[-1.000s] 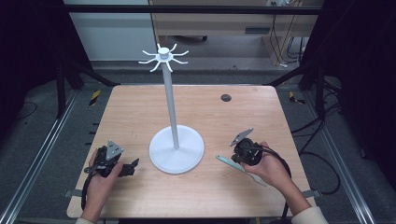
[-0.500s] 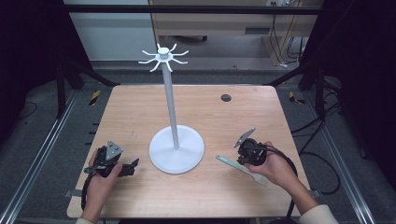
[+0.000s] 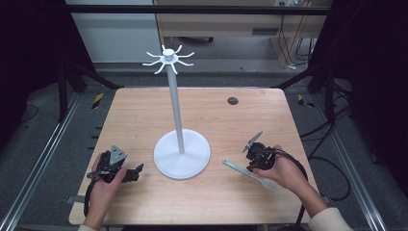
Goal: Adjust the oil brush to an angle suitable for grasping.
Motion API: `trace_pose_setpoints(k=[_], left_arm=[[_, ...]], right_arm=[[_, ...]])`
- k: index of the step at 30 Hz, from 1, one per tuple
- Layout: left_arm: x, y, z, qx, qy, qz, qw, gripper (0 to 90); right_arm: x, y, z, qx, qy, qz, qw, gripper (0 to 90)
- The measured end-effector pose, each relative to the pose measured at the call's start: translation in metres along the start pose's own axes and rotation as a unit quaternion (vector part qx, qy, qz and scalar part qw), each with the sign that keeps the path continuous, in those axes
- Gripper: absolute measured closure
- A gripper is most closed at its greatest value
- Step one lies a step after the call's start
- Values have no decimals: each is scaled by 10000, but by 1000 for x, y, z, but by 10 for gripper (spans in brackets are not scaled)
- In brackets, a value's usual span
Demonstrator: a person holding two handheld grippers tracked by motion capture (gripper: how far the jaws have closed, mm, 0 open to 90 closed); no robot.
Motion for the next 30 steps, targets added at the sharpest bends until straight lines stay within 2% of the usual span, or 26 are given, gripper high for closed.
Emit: trace_pose_setpoints(k=[2, 4, 12, 30], left_arm=[[0, 0, 0, -3, -3, 2, 10000, 28], [0, 0, 0, -10, 0, 6, 10000, 29], [-1, 0, 0, 1, -6, -18, 10000, 29], [0, 0, 0, -15, -2, -11, 10000, 29]], right_arm=[[1, -1, -1, 74, -21, 2, 10000, 712], [2, -2, -2, 171, 54, 31, 9998, 706], [5, -10, -5, 346, 83, 67, 9993, 708], [4, -19, -7, 577, 102, 38, 9983, 736]])
Point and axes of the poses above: each handheld gripper's, and its own axes: y roughly backward along the jaws, z roughly out of its top, x roughly to its left, the point moved 2 cm from there along -y, roughly forward along the jaws, and after that the axes turned 14 degrees about -y, right-handed, at the moved point
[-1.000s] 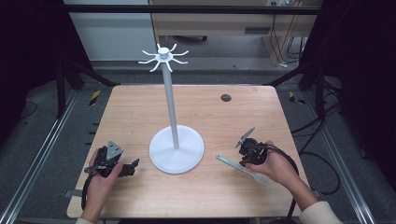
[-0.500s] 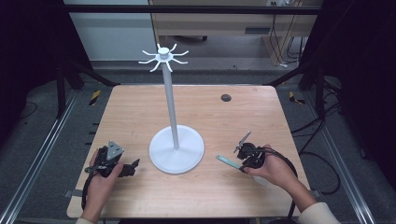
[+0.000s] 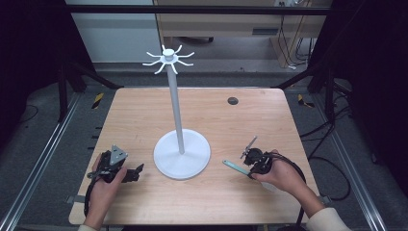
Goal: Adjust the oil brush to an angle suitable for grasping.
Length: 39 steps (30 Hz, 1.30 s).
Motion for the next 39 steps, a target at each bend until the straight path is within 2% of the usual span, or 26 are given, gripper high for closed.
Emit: trace_pose_setpoints(k=[39], left_arm=[[0, 0, 0, -14, 8, 9, 10000, 29]], right_arm=[[1, -7, 7, 175, 105, 48, 9998, 814]])
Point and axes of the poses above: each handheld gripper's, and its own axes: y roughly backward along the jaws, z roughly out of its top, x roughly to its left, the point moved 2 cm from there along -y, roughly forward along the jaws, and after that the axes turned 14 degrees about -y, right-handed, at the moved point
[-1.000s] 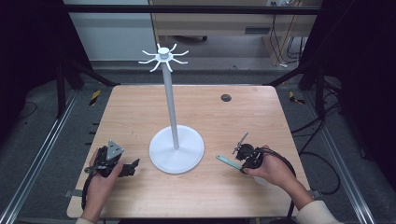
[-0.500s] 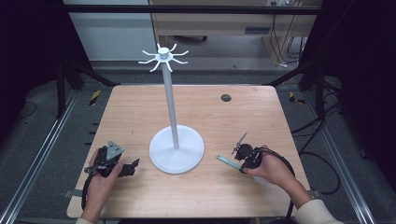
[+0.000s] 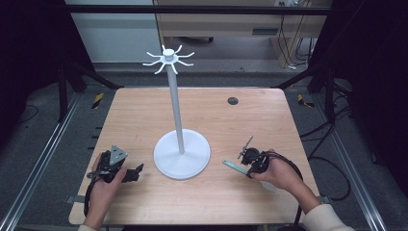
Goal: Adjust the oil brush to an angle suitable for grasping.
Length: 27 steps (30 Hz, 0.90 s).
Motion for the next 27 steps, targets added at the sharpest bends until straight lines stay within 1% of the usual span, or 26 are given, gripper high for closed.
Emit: trace_pose_setpoints(k=[5, 6, 10, 11, 12, 17, 21, 23, 24, 26, 27], left_arm=[[0, 0, 0, -1, 0, -3, 10000, 29], [0, 0, 0, 0, 0, -3, 10000, 29], [0, 0, 0, 3, 1, -6, 10000, 29], [0, 0, 0, 5, -3, -6, 10000, 29], [0, 0, 0, 5, -3, -6, 10000, 29], [0, 0, 0, 1, 0, -2, 10000, 29], [0, 0, 0, 15, -18, -7, 10000, 29], [0, 0, 0, 21, -29, -12, 10000, 29], [-1, 0, 0, 10, -16, -9, 10000, 29], [0, 0, 0, 7, -9, -4, 10000, 29], [0, 0, 0, 7, -9, -4, 10000, 29]], right_arm=[[0, 0, 0, -5, -16, 15, 10000, 816], [0, 0, 0, 1, -20, 52, 10000, 819], [-1, 3, 0, -42, -1, 40, 10000, 820], [-2, 4, 1, -57, 49, 24, 10000, 820], [-2, 4, 1, -66, 9, 51, 10000, 820], [-2, 9, 0, -78, 0, 35, 10000, 821], [-3, 19, 2, -197, 30, -27, 9998, 821], [-4, 25, 3, -271, -21, -53, 9996, 821], [-5, 28, 5, -346, -12, -59, 9994, 821], [-6, 36, 7, -502, -177, 33, 9986, 821], [-9, 40, 8, -623, -183, 42, 9979, 821]])
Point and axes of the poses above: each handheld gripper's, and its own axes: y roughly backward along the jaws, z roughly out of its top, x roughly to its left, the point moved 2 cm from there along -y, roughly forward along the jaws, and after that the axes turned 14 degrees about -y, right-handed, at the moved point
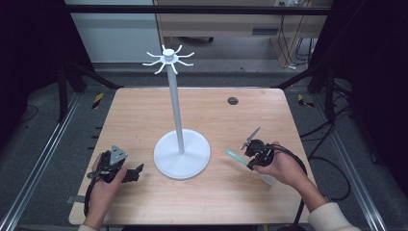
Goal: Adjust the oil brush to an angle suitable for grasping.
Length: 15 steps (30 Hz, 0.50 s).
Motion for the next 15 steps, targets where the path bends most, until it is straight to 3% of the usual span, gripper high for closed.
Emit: trace_pose_setpoints(k=[1, 11, 13, 14, 15], left_arm=[[0, 0, 0, 2, 1, 2, 10000, 29], [0, 0, 0, 5, -1, 4, 10000, 29], [0, 0, 0, 7, -4, 3, 10000, 29], [0, 0, 0, 13, -7, -5, 10000, 29], [0, 0, 0, 6, 0, -4, 10000, 29]], right_arm=[[0, 5, 2, -78, -83, -13, 9999, 821], [-2, 34, 22, -805, -103, -65, 9967, 821], [0, 40, 27, -1021, -149, -2, 9947, 821], [1, 44, 34, -1300, -165, 34, 9914, 821], [1, 45, 37, -1407, -166, 58, 9899, 821]])
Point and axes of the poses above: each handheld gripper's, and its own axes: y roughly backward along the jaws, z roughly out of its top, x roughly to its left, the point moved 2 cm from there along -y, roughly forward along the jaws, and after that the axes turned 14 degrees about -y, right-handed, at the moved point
